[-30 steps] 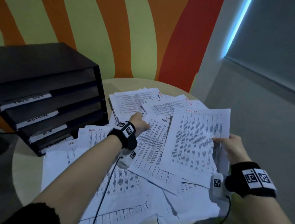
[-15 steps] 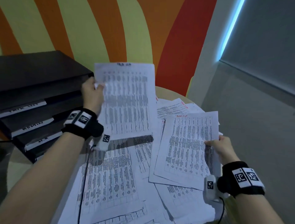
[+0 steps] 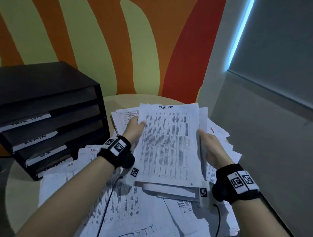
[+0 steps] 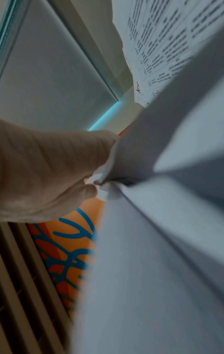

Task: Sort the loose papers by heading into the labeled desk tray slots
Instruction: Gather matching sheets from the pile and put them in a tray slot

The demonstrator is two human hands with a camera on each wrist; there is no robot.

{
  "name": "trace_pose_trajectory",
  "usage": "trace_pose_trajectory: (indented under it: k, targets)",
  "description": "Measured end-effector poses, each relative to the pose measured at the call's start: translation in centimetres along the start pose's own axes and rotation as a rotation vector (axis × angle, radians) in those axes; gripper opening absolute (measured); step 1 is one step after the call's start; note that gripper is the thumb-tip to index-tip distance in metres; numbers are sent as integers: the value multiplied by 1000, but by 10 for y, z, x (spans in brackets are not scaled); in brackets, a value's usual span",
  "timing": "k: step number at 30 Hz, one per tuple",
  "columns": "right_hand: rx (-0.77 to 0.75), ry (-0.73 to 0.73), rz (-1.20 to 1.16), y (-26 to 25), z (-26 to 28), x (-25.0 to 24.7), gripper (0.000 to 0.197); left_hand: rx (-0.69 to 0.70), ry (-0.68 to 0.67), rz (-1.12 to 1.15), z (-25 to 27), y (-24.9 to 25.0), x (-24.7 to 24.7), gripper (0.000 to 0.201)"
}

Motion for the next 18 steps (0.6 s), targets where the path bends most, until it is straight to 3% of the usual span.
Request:
trace_pose_trajectory:
  k: [2, 4, 6, 8, 14, 18]
  targets:
    - [16, -19, -23, 3, 2, 4, 49, -24, 11, -28, 1, -4, 13, 34]
    - [-7, -28, 2, 4, 5, 5, 35, -62, -13, 46, 5, -7, 27, 33]
    - [-34, 0, 57, 6, 5, -7, 12, -68, -61, 49, 7, -8, 40, 47]
    - [-47, 44, 96, 4, 6, -30, 7, -43, -141, -50, 9, -6, 52, 62]
    - [-48, 335, -16, 4, 11, -151, 30, -105, -267, -194, 10, -13, 90, 59]
    - [-28, 468, -23, 22, 19, -215, 34, -30, -310, -465, 10, -13, 116, 88]
Point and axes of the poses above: each hand's wrist, its own z-axis away from the middle knuckle, its own x-axis out of the palm, y = z × x, the point moved 9 cm from there along -z, towards the middle knuckle, and after that the axes turned 4 degrees about -z, right-handed, at the moved point
